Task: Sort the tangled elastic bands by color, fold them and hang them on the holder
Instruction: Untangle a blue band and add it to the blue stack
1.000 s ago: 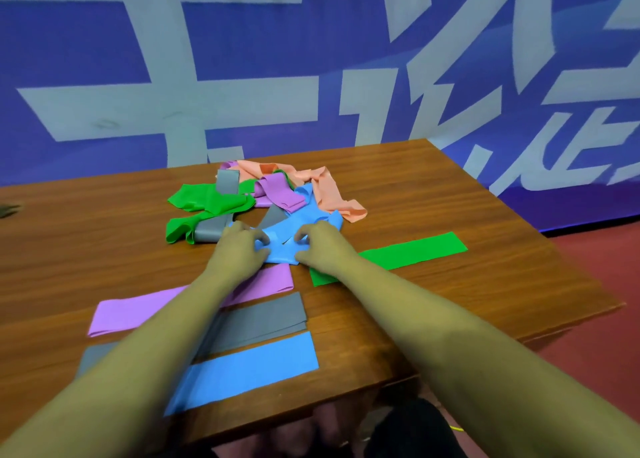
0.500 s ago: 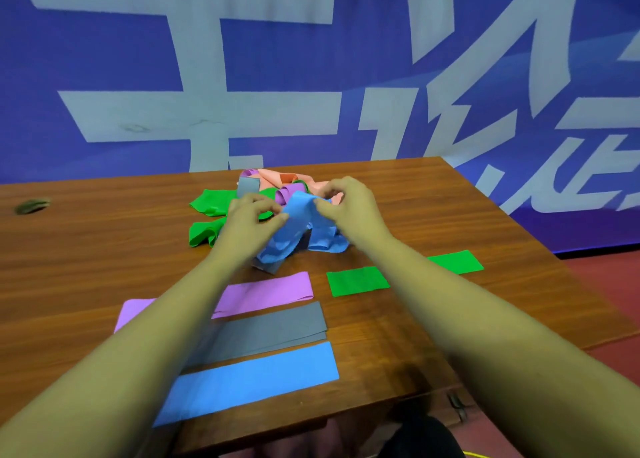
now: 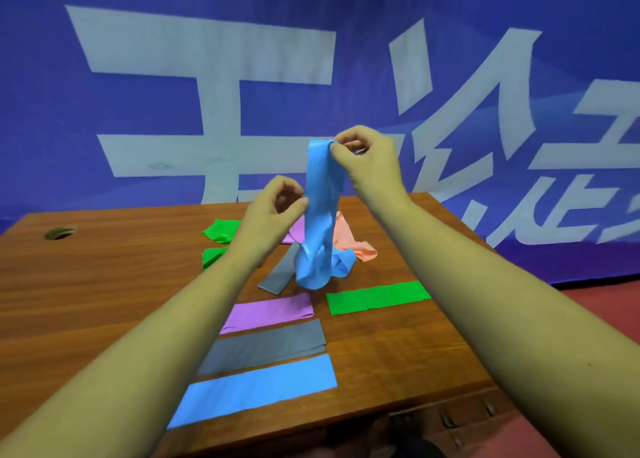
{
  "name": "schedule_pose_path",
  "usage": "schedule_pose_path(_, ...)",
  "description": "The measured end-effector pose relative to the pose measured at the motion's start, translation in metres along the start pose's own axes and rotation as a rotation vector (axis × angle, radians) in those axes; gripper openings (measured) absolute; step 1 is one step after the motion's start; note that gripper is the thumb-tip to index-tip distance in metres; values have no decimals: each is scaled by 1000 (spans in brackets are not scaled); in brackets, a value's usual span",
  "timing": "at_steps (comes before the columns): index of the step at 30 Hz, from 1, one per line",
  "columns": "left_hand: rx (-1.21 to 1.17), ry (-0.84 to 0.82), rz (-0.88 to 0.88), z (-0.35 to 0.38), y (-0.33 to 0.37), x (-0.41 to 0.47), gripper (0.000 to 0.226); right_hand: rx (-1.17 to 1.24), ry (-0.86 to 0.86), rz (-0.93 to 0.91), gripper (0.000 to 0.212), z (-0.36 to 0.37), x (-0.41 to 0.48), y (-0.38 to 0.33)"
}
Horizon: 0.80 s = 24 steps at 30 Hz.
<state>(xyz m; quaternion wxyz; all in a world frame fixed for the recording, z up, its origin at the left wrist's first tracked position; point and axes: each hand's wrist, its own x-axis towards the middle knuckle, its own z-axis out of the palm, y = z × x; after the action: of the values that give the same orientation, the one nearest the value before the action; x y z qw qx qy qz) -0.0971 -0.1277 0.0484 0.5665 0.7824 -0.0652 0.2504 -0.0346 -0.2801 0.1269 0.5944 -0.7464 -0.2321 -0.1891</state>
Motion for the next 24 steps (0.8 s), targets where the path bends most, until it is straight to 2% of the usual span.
schedule_pose_path(2,109,-67,-3,6,7,-5,22,19,14,-11,3,-4,0,-13)
schedule_pose_path(4,230,-99,-5,14,15,-10,10,14,9,-20,3,-7,0,-25)
schedule_pose_path(5,233,-109,-11,17,20,-12,4,4,15,-19,4,-10,0,-30)
schedule_pose_path(9,55,-151,-84,10,27,-23,14,-33,82,12,8,-27,0,-40)
schedule_pose_path(12,86,-243,-105,0,28,-32,22,-87,110,73,9,-43,0,-37)
schedule_pose_path(14,78,-221,-126,-7,25,-34,18,-130,100,114,11,-50,-3,-31)
schedule_pose_path(19,-38,4,-186,-18,41,-30,18,-241,-5,290,12,-56,-13,-11)
schedule_pose_path(24,-249,20,-214,-14,78,-25,18,-236,-182,462,10,-51,-33,-1)
